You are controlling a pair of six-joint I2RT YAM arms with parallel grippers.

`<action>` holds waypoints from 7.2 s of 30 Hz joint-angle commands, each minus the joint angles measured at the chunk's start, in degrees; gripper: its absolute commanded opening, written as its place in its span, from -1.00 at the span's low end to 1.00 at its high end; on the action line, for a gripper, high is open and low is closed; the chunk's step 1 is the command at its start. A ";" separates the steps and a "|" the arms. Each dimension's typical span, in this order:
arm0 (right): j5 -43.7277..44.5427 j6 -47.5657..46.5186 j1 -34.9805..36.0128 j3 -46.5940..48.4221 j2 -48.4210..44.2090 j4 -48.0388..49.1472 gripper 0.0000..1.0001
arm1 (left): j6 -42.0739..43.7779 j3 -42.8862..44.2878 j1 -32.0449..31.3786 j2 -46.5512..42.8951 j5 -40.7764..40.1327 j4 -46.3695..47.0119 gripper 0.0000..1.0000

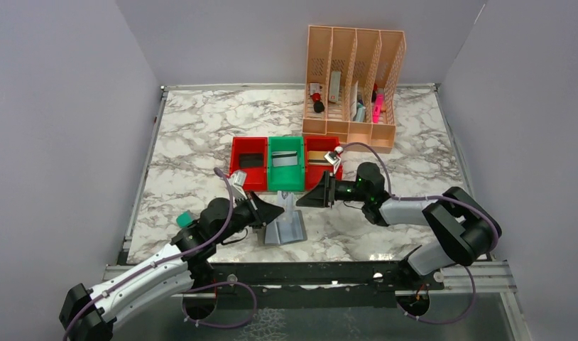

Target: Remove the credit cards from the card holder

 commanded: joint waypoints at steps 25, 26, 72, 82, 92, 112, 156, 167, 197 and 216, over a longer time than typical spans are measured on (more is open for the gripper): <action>-10.31 8.84 1.32 3.86 7.71 18.63 -0.80 | -2.85 -1.60 0.55 3.23 6.02 13.66 -1.00; -10.28 9.38 1.32 3.58 7.98 19.32 -0.87 | -2.85 -1.65 0.67 3.17 5.97 13.53 -1.00; 75.10 -55.97 17.49 48.65 16.59 -60.09 -0.98 | 2.87 9.52 0.70 0.38 -18.76 -33.91 0.76; 81.90 -63.21 17.49 60.70 29.89 -66.26 -0.93 | 1.37 8.57 0.71 -2.38 -19.83 -35.50 0.76; 82.57 -75.50 17.49 58.80 33.11 -55.78 -0.88 | 1.80 8.33 0.75 -4.49 -19.21 -34.98 0.76; 74.41 -78.59 17.32 58.60 36.85 -53.35 -0.58 | 1.03 7.72 0.77 -5.60 -18.33 -34.95 0.76; 56.31 -45.39 12.00 57.59 36.01 -60.76 -0.94 | 0.70 8.33 0.78 -4.28 -18.11 -34.93 0.76; 66.24 -44.12 15.19 55.71 33.87 -59.71 -0.91 | 0.50 8.33 0.73 -4.43 -18.33 -34.97 0.76; 81.88 -32.32 16.30 63.71 43.05 -61.91 -0.85 | 1.19 8.60 0.73 -5.81 -17.97 -35.27 0.76; 58.60 -36.95 15.73 53.88 17.92 -62.48 -0.23 | 1.52 9.82 0.70 -5.10 -17.60 -35.39 0.76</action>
